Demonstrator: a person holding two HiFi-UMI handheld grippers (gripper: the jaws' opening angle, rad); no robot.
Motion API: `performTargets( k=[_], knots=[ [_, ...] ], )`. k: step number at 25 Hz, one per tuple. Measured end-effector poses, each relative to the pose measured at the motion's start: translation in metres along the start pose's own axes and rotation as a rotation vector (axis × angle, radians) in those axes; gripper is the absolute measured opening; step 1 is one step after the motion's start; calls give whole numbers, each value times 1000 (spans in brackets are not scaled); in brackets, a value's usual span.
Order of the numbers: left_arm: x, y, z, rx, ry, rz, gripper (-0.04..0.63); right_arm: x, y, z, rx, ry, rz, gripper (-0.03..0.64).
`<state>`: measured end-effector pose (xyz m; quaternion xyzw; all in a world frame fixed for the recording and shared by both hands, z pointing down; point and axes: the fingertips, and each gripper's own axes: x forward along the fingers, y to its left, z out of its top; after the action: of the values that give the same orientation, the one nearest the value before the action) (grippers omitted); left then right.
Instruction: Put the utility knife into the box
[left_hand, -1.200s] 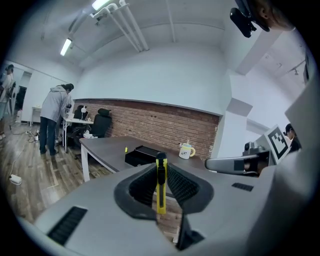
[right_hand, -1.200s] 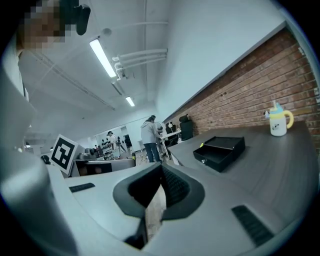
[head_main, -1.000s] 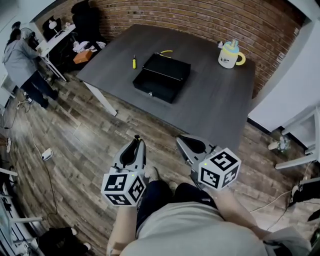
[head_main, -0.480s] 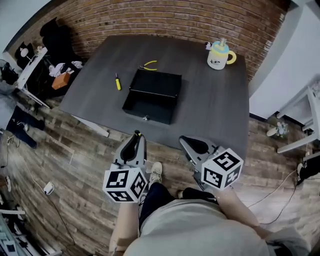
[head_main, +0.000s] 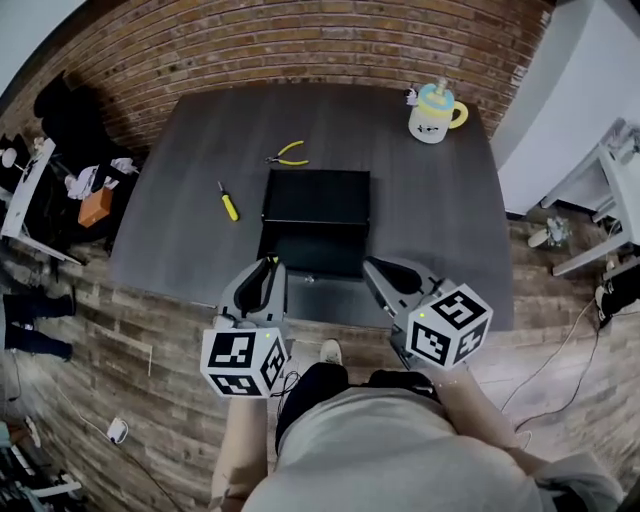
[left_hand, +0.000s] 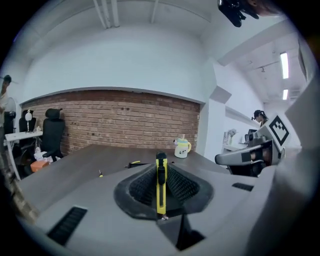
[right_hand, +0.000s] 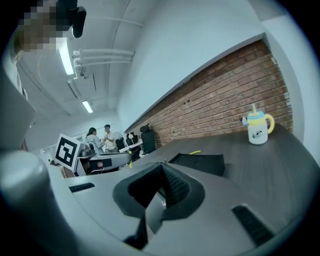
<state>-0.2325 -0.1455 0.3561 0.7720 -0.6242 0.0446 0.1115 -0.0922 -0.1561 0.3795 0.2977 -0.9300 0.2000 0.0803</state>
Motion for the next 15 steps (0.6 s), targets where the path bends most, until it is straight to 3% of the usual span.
performTargets(
  k=[7, 15],
  knots=[
    [44, 23, -2, 72, 41, -131, 78, 18, -13, 1, 40, -20, -129, 5],
    [65, 7, -32, 93, 127, -230, 78, 15, -25, -12, 69, 33, -204, 5]
  ],
)
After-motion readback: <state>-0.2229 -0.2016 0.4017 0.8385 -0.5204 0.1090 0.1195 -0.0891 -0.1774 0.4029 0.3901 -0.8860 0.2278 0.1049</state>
